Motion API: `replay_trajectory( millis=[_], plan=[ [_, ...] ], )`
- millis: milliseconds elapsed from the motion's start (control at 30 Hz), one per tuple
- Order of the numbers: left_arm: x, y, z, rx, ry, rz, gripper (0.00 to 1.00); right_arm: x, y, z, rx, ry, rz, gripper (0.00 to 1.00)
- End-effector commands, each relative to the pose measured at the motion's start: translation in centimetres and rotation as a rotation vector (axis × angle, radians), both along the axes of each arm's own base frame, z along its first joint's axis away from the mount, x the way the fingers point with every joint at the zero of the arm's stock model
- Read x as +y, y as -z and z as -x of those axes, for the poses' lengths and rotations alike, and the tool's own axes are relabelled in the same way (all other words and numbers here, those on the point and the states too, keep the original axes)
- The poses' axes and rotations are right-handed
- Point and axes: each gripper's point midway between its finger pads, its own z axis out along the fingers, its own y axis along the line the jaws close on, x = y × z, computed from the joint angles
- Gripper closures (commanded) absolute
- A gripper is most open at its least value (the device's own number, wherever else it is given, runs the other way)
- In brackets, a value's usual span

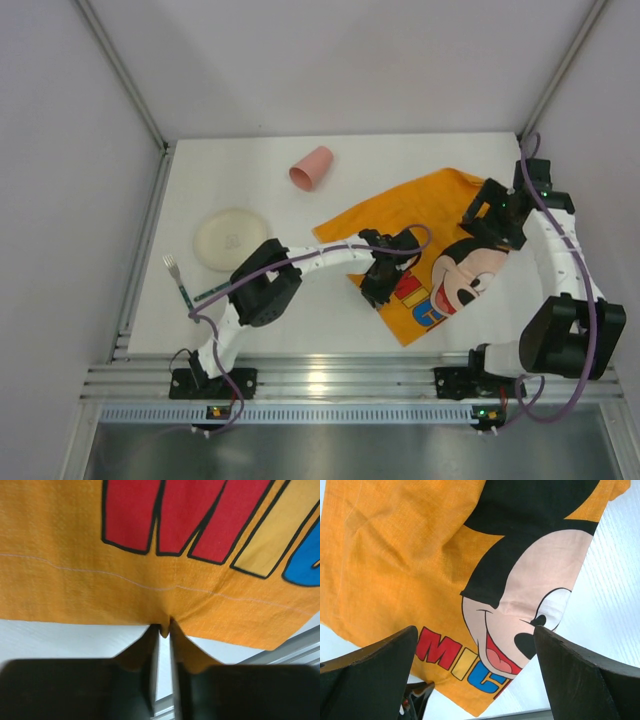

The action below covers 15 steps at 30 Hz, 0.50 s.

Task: Set the dinner table for one person

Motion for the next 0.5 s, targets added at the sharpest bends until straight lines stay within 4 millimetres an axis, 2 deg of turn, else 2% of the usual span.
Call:
replay_trajectory(
  millis=[0, 33, 233, 300, 367, 400, 433, 467],
  plan=[
    [1.1, 5.2, 1.4, 0.057, 0.029, -0.063, 0.94, -0.4, -0.4, 0.8, -0.003, 0.007, 0.02, 0.0],
    [1.4, 5.5, 1.2, 0.049, 0.025, -0.076, 1.0, -0.5, -0.3, 0.8, 0.0, 0.009, 0.017, 0.0],
    [2.2, 5.9, 1.1, 0.036, 0.052, -0.086, 1.0, -0.5, 0.7, 1.0, 0.027, 0.003, 0.024, 0.0],
    [3.8, 5.6, 0.6, 0.007, 0.067, -0.141, 1.0, -0.4, 0.9, 1.1, 0.03, 0.002, 0.017, 0.0],
    [7.7, 5.2, -1.5, -0.081, 0.05, -0.269, 1.0, -0.3, 0.7, 1.2, 0.022, 0.003, 0.012, 0.0],
    [9.4, 3.7, -2.0, -0.101, 0.035, -0.295, 1.0, -0.4, 0.7, 1.2, 0.019, 0.005, 0.014, 0.0],
    [12.9, 3.6, -2.8, -0.087, -0.02, -0.353, 1.0, -0.4, 0.5, 1.1, 0.015, 0.007, 0.015, 0.0],
    [14.9, 2.8, -3.6, -0.097, -0.068, -0.375, 1.0, -0.5, 0.4, 1.2, 0.012, 0.01, 0.018, 0.0]
  ],
)
